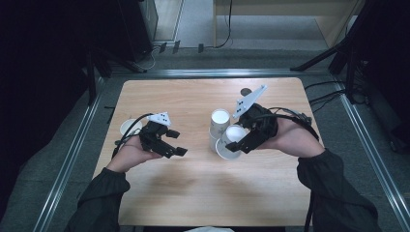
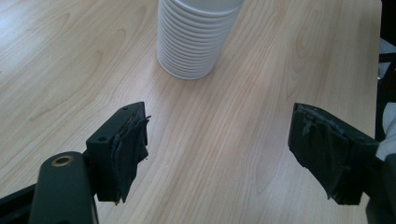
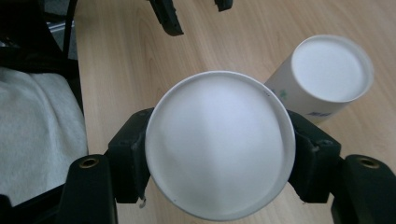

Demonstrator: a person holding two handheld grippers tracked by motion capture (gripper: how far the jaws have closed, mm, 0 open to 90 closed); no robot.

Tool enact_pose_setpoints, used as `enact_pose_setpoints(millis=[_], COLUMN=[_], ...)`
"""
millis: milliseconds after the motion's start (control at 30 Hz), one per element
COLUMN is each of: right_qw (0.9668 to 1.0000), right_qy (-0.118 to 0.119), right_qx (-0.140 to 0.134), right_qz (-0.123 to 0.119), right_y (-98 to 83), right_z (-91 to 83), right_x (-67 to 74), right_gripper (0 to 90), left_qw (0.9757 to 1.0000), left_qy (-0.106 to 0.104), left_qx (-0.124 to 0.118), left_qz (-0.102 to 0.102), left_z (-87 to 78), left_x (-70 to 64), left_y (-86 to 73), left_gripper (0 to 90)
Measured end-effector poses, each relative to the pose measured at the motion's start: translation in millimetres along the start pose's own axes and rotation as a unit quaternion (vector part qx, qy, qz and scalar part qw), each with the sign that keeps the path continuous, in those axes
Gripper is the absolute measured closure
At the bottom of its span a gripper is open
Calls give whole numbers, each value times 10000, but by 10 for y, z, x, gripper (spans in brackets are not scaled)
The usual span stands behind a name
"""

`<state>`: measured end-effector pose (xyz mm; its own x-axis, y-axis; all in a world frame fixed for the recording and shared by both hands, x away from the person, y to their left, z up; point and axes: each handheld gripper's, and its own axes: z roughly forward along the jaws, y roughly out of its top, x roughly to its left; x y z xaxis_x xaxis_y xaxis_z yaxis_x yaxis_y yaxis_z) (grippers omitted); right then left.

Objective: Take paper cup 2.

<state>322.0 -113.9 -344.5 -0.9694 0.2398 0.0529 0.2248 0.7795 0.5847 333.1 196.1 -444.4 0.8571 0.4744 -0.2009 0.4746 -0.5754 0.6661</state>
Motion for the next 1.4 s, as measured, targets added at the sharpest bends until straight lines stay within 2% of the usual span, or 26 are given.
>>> enact_pose_setpoints(millis=[167,433,600,700,767,867,967,1100,1400], right_qw=[9996,9986,9972,9956,9953,9938,9924,9919,9893], right_qy=[148,309,447,528,559,599,609,593,793], right_qx=[-247,-430,-561,-698,-703,-816,-955,-1027,-1132], right_qz=[17,84,231,335,359,461,491,458,475], right_y=[-135,-314,-422,-487,-512,-547,-559,-563,-561], right_z=[221,544,710,787,821,847,839,821,881], right_x=[12,-25,-77,-109,-122,-122,-106,-98,-153], right_gripper=[336,336,336,339,340,341,341,341,341], left_qw=[9999,9997,9993,9992,9991,9986,9979,9972,9947], left_qy=[-49,-163,-294,-324,-374,-407,-529,-641,-915], left_qx=[-38,-103,-6,43,-1,-32,-26,-39,-52], left_qz=[83,164,243,214,180,347,363,393,476], left_z=[12,69,168,207,224,251,285,324,428], left_x=[-42,-100,-164,-187,-202,-270,-311,-331,-308], left_y=[21,33,43,45,40,32,26,37,49], left_gripper=[198,198,198,198,199,201,200,197,182])
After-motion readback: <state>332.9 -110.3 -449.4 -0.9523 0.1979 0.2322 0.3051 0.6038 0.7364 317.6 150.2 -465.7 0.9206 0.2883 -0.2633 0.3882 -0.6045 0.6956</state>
